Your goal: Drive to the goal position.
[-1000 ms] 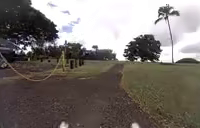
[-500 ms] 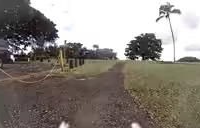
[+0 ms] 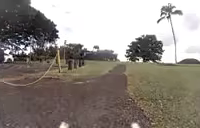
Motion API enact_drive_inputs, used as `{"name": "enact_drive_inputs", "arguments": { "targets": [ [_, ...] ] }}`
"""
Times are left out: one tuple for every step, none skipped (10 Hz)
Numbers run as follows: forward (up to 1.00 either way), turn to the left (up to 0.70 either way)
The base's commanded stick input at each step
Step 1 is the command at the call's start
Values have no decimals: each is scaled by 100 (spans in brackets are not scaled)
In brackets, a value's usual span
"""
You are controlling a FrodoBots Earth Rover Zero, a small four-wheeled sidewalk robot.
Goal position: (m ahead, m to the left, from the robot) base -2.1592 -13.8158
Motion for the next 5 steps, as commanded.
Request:
{"name": "enact_drive_inputs", "arguments": {
  "targets": [
    [70, -5],
    [70, -27],
    [70, -27],
    [70, -27],
    [70, -27]
  ]
}}
